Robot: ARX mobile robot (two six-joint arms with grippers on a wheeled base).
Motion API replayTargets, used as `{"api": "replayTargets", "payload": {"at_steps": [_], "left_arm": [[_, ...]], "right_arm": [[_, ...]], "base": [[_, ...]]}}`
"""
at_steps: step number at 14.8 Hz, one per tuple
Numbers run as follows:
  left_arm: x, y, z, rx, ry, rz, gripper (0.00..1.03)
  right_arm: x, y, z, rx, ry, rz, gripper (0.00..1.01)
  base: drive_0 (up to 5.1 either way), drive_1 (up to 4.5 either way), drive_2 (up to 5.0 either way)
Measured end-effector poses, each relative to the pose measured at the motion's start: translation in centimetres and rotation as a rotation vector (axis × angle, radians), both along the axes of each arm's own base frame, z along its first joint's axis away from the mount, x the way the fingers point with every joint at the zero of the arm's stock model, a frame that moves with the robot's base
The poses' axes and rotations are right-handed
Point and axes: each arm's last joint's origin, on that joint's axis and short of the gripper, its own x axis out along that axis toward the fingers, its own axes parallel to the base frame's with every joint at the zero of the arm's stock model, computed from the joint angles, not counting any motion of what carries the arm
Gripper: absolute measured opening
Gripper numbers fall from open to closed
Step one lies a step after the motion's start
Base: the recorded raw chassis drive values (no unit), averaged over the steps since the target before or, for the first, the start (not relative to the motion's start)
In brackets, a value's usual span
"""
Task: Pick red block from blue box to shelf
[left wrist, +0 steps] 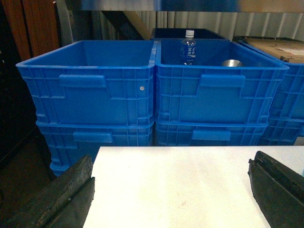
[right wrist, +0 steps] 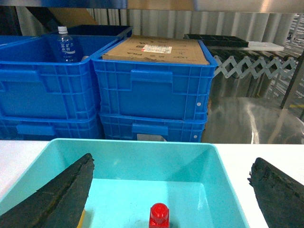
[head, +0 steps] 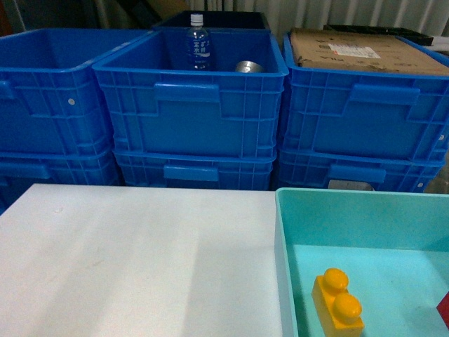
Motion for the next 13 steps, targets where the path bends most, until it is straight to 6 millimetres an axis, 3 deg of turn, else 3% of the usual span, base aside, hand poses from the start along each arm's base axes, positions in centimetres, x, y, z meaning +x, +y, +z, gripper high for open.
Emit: {"api": "replayTargets", "payload": {"at_steps": [13], "left_arm": [[0.00, 0.00, 0.00, 0.000, 0.000, 0.000, 0.98]], "right_arm": [[0.00, 0.00, 0.00, 0.000, 0.000, 0.000, 0.98]], "base": [[0.0, 0.00, 0.0]]}}
